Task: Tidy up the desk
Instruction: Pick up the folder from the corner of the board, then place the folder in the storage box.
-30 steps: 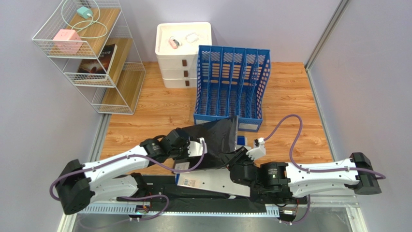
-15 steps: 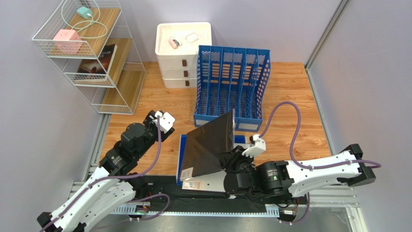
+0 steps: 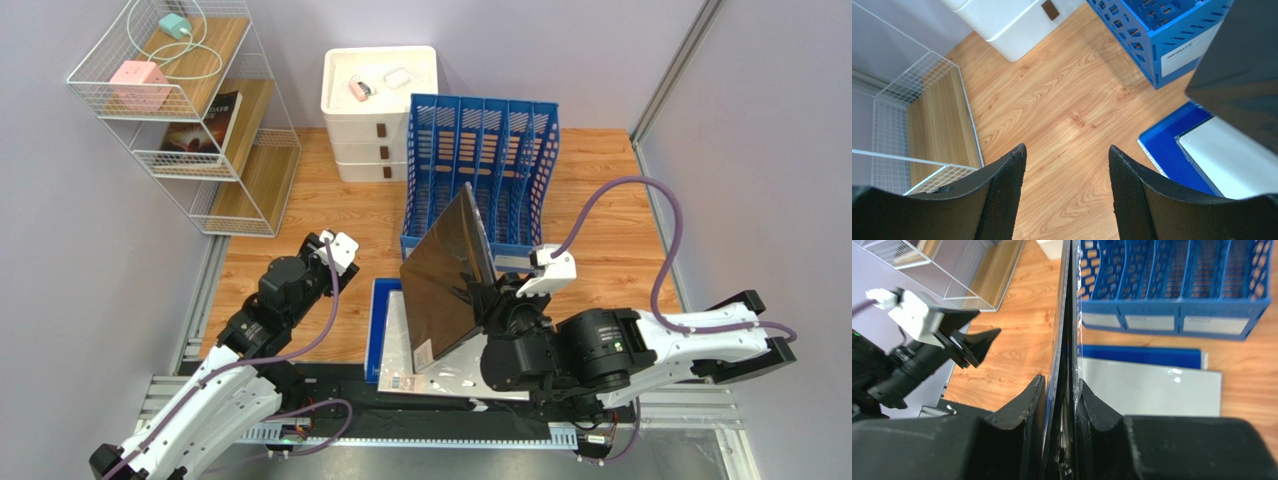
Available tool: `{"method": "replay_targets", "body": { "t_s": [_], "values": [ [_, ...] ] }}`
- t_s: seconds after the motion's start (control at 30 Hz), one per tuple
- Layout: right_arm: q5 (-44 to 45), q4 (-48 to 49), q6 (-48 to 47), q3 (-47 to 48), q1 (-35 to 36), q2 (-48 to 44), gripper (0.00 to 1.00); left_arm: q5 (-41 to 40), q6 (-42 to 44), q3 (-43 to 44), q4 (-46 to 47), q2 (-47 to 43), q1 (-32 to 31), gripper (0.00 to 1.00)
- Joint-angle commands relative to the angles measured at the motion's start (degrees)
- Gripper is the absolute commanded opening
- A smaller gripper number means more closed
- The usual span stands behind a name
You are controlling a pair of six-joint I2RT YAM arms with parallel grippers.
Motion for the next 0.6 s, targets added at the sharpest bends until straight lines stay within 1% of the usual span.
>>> {"method": "replay_targets", "body": {
  "t_s": [0.0,0.03,0.1,0.13,0.2,0.23,0.33,0.37,0.43,0.47,0.53,0.57],
  "values": [
    [9.7,-1.4,-7.4,7.0,0.3,-0.6,0.00,1.8,-1.6,-0.7,3.9,1.8,0.8,0.67],
    [10.2,-1.0,-10.2,8.8,0.4,-0.8,0.00,1.9,-1.6,-0.9,4.2,2.0,0.8,0.67],
    [11.7,-0.6,-12.5,10.6,0.4,-1.0,0.00,2.4,-1.7,-1.1,4.3,2.4,0.9,0.67],
    [12.2,-0.1,-15.6,11.3,0.3,-1.0,0.00,2.4,-1.8,-1.3,4.4,2.5,0.9,0.67],
    [14.1,0.1,-17.9,14.0,0.3,-1.2,0.00,2.3,-1.8,-1.5,4.5,2.5,1.1,0.67],
    [14.3,0.7,-20.7,14.7,0.4,-1.3,0.00,2.3,-1.7,-1.8,4.8,2.5,1.1,0.67],
    [16.4,6.6,-27.7,16.0,0.4,-1.9,0.00,2.8,-1.8,-2.0,4.8,2.5,1.2,0.67],
    [18.2,8.1,-31.9,15.9,0.3,-2.3,0.00,2.9,-1.8,-2.0,4.7,2.5,1.2,0.67],
    [20.1,13.4,-37.1,15.9,0.3,-3.0,0.00,2.9,-2.0,-2.1,4.5,2.4,1.3,0.67],
    [21.9,16.2,-43.9,15.7,0.4,-3.8,0.00,3.0,-1.9,-2.1,4.5,2.1,1.3,0.67],
    [23.6,30.2,-55.0,13.6,0.3,-5.0,0.00,3.2,-2.0,-2.2,4.4,2.0,1.4,0.67],
    [25.4,45.1,-69.5,12.1,0.3,-6.0,0.00,3.3,-2.0,-2.2,4.4,2.0,1.4,0.67]
  ]
}}
